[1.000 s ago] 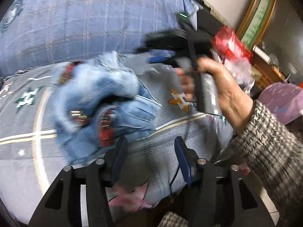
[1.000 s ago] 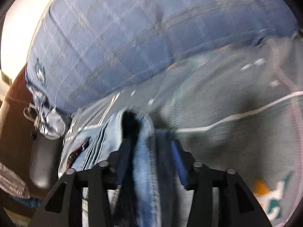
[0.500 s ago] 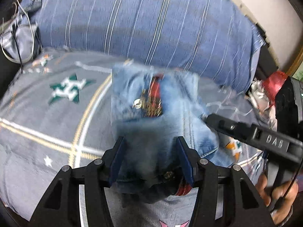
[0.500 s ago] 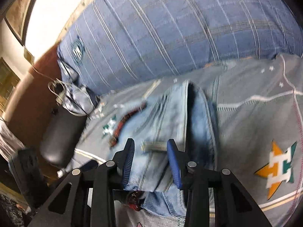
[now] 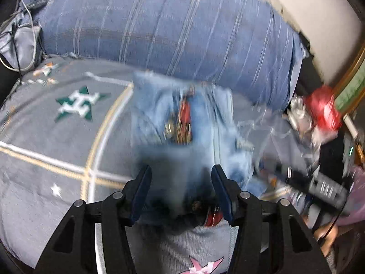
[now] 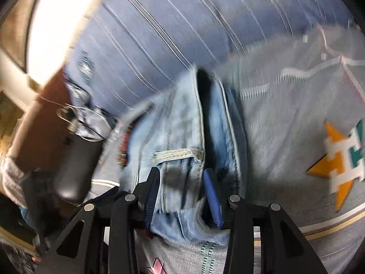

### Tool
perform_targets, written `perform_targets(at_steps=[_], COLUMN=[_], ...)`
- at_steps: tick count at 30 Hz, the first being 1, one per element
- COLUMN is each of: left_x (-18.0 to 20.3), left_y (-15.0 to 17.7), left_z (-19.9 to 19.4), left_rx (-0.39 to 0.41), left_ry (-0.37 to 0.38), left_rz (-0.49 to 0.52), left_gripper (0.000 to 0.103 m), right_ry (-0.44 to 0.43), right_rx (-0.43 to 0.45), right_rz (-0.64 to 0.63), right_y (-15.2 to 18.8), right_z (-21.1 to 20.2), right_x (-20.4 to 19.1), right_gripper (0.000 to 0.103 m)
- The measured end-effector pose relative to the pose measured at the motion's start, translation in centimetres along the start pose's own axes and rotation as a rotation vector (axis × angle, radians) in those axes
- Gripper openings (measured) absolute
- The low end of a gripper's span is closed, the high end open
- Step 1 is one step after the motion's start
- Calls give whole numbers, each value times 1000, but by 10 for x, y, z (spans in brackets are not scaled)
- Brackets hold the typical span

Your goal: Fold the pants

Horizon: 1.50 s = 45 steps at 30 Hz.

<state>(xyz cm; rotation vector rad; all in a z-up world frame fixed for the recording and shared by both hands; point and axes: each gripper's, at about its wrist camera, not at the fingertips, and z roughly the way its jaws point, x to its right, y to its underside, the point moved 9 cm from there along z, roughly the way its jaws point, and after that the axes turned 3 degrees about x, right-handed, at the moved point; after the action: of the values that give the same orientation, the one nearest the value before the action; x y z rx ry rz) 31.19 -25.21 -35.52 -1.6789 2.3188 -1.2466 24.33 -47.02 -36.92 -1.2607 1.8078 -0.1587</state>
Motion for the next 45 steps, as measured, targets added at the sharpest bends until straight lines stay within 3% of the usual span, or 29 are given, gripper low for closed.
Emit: perform_targets(at_steps=[2, 5, 7, 10, 14, 15, 17, 20, 22, 26, 27, 29, 31, 33, 39, 42, 45], left_x=[-2, 1, -1, 0, 1, 0, 0, 1, 2, -1, -1, -1, -1, 1, 11, 14, 8], left_y=[-13, -25, -28, -30, -28, -27, -27, -27, -26, -26, -26, -25, -23, -20, -8, 3, 8], left_z=[1, 26, 49, 62, 62, 62, 63, 62, 64, 66, 66, 65, 65, 65, 66, 62, 41], left_rx=[19, -16, -63, -69, -79, -80, -82, -80, -79, -87, -88, -87, -80, -73, -47, -30, -38], left_ry=[-26, 14, 13, -29, -34, -28, -23, -36, -53, -58, -55, -54, -59, -68, -131, -173, -139], left_rz=[9, 1, -9, 24, 57, 57, 55, 72, 96, 94, 94, 100, 108, 128, 242, 313, 242], left_gripper=[53, 54, 54, 54, 56, 56, 56, 57, 57, 57, 57, 57, 57, 57, 58, 58, 58], right_ry=[-50, -77, -84, -127, -344, -364, -315, -151, -151, -324, -388, -419, -379, -327, -40, 28, 78], right_rx=[-9, -20, 7, 45, 16, 9, 13, 77, 73, 14, -34, -96, -139, -157, -194, -191, -190], right_rz=[-24, -74, -96, -80, -22, -27, -72, -131, -115, -88, -76, -92, -112, -118, -155, -171, -187], right_y=[7, 18, 19, 16, 14, 13, 10, 0, -1, 12, 18, 27, 34, 37, 49, 50, 45], right_z=[-6, 1, 11, 16, 6, 7, 5, 7, 13, 17, 17, 17, 16, 18, 26, 28, 23], right_x=[-1, -4, -15, -21, -52, -60, -60, -40, -38, -62, -71, -78, -74, -63, -17, -7, -8], right_gripper=[51, 54, 64, 64, 64, 63, 63, 64, 64, 62, 60, 50, 19, 17, 8, 8, 8])
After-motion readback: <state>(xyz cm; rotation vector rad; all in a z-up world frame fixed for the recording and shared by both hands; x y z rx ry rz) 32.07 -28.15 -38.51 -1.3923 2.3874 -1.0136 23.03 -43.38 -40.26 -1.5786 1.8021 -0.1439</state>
